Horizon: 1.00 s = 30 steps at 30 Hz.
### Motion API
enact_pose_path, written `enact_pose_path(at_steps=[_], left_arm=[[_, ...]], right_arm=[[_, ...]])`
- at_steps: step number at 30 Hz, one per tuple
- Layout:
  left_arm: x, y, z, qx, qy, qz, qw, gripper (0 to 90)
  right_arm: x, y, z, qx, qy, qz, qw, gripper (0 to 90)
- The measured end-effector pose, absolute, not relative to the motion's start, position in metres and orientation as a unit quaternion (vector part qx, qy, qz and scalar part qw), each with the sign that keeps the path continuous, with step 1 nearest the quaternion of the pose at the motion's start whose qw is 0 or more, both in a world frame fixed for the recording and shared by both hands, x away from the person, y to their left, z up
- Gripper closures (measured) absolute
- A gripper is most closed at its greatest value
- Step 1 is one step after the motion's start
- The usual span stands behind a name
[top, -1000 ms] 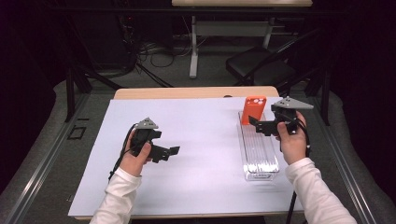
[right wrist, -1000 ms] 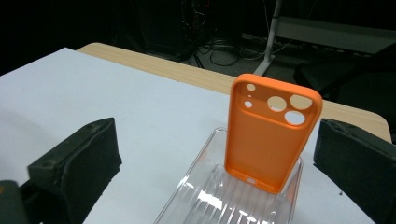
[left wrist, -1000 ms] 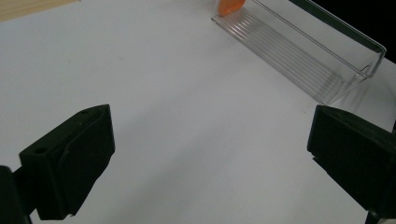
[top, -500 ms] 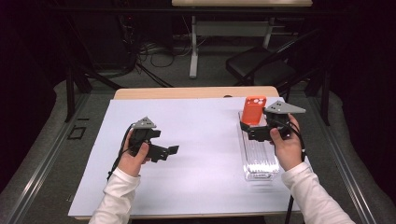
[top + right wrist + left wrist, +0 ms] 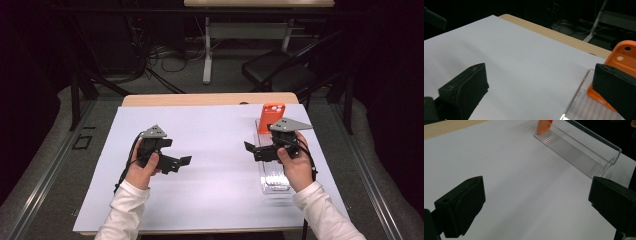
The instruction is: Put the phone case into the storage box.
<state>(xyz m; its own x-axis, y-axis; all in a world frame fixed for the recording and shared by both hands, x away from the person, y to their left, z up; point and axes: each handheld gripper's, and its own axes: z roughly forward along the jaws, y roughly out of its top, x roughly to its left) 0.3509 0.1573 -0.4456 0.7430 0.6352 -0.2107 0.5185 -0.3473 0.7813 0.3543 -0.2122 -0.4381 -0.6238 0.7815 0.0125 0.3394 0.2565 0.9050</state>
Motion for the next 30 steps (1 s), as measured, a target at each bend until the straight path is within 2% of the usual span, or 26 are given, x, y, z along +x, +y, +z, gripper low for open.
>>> enact_pose_path(at_steps=[8, 20, 30], left_arm=[[0.35, 0.156, -0.445, 0.819, 0.349, 0.067, 0.451, 1.2], [0.348, 0.156, -0.444, 0.815, 0.345, 0.071, 0.46, 1.2], [0.343, 0.149, -0.444, 0.831, 0.335, 0.077, 0.438, 1.2]], right_arm=[[0.349, -0.199, -0.444, 0.361, 0.76, 0.494, 0.22, 0.4], [0.322, -0.18, -0.455, 0.328, 0.766, 0.508, 0.218, 0.7], [0.307, -0.17, -0.471, 0.31, 0.782, 0.501, 0.205, 0.7]])
